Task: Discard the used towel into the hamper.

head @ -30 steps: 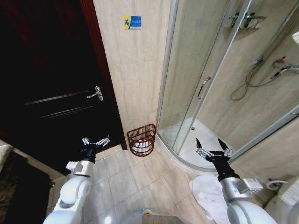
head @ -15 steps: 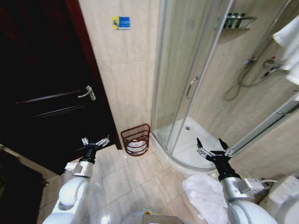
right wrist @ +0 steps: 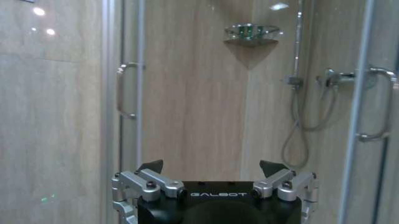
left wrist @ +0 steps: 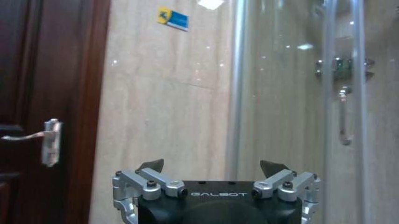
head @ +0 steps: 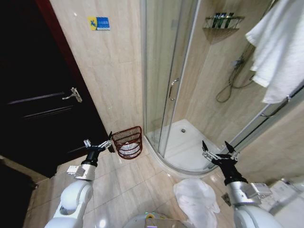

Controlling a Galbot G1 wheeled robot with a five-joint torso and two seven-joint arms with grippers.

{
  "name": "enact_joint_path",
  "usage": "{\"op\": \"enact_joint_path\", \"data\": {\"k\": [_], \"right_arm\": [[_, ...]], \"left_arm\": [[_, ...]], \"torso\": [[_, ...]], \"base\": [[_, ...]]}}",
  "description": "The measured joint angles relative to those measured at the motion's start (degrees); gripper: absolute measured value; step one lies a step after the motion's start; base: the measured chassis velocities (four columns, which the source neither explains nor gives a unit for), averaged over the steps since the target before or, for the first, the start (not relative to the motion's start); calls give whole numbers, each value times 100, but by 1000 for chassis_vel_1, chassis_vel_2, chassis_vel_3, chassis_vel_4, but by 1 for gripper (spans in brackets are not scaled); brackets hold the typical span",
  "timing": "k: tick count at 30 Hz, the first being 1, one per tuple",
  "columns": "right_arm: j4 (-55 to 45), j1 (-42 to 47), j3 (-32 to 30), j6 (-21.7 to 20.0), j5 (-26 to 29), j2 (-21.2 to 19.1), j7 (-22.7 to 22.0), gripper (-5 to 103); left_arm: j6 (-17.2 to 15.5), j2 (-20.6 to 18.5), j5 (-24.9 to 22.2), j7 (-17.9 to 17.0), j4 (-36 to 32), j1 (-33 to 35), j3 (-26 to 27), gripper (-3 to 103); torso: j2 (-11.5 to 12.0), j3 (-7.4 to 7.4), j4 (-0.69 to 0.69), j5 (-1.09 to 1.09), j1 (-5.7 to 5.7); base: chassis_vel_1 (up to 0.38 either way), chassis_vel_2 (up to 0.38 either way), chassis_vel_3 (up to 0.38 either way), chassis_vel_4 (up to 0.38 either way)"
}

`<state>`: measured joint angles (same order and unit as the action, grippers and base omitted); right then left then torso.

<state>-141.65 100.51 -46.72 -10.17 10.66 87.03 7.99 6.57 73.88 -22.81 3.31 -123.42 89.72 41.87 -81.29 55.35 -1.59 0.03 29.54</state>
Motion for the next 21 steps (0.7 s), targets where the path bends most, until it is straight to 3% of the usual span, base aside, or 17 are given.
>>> {"op": "enact_joint_path", "data": {"k": [2,3,11,21], "right_arm": [[0,1,0,4,0,0,0,100],[0,2,6,27,0,4,-12,100],[61,-11,34,205,-7,17,-81,100],[74,28,23,165,-114,24,7,100]], "left_arm": [[0,0,1,0,-5,-2,0,100],[0,1,2,0,-6,-1,-8,100],[11,15,21,0,-6,7,-51,100],[19,25,54,-3,34,-4,-131,100]], "torso": [[-1,-1,4,-9,-2],[0,0,3,0,-1],[0,0,3,-5,0],[0,-1,3,-1,-1]], "base": [[-206,-197,183,174],[-184,-164,184,205],[-102,-109,129,80],[32,14,-38,-17]]}}
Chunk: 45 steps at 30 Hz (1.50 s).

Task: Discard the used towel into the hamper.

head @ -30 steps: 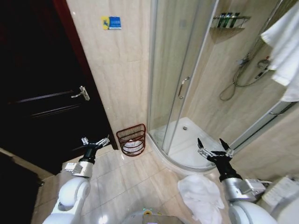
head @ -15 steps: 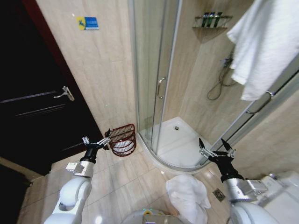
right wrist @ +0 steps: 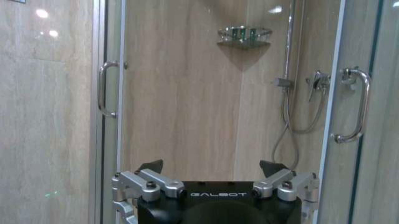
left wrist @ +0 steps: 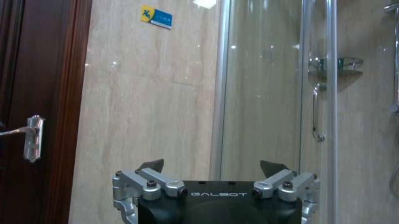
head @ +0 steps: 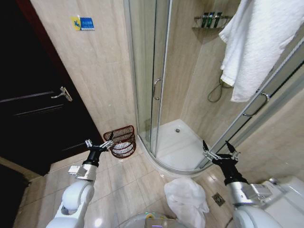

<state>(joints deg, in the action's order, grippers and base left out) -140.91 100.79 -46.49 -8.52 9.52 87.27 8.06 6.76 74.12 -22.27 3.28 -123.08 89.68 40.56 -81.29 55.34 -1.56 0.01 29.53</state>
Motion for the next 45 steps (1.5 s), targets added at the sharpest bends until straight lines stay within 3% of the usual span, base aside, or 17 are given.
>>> {"op": "enact_joint_path", "data": {"k": [15,24,45], "right_arm": [[5,18,-24,-15,-9,-14,-29,100],[38,-77,-3,119,30,-9,-165,100],[13,-107,23,34,14,12,-167,100]], "left_arm": [[-3,24,84,-21,6,-55,-107,100],[-10,32,405,-121,50,-129,-133,100],[72,28,362,-270,110,-224,-209,100]], "torso": [[0,0,1,-1,0],[-2,0,0,-1,-2],[0,0,-2,-1,0]], "base": [[60,-64,-78,78],[60,-51,-57,55],[-32,-41,-42,-34]]}}
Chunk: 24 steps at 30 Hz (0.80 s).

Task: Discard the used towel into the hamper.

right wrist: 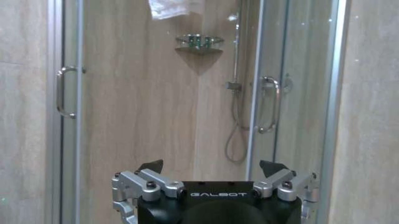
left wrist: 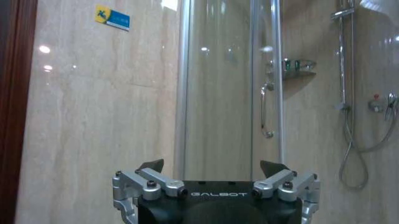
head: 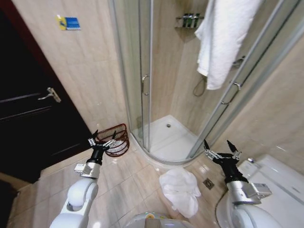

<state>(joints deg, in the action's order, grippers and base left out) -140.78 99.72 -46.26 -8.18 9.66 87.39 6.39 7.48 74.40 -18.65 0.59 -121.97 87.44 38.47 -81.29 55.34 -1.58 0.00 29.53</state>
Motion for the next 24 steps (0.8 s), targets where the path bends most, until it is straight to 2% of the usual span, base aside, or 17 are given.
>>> {"op": "enact_joint_path", "data": {"k": [13,24], "right_arm": [[14,25,-24,5,57,-13,4,100],[11,35,-32,21,64,-18,-2,100]], "left_arm": [[-37,28,-43,-57,-24,3,-13,100],[-42,27,-40,-58,-29,4,-4,100]], "torso": [[-7,3,5,0,3],[-213,111,5,0,105]], "base": [[-6,-3,-2,-3],[0,0,0,0]]}}
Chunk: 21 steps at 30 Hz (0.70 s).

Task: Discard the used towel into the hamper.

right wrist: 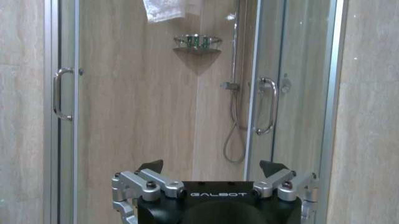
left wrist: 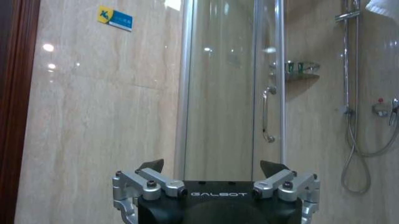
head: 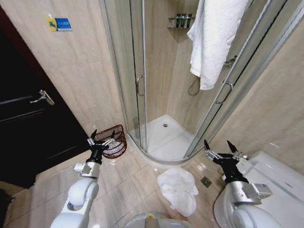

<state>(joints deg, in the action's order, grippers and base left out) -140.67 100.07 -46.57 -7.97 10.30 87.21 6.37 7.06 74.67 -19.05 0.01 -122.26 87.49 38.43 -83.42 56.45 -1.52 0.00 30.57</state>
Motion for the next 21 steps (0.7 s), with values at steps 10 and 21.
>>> {"op": "enact_joint_path", "data": {"k": [10,21], "right_arm": [[-2,-109,-17,-45,47,-55,-36,100],[40,-118,-21,-48,71,-74,-41,100]], "left_arm": [[-27,6,-4,28,-105,83,32,100],[29,19,0,-30,-48,23,-5,100]], "torso": [[-33,24,0,0,14],[-180,99,1,0,84]], "base": [[0,0,0,0],[0,0,0,0]]}}
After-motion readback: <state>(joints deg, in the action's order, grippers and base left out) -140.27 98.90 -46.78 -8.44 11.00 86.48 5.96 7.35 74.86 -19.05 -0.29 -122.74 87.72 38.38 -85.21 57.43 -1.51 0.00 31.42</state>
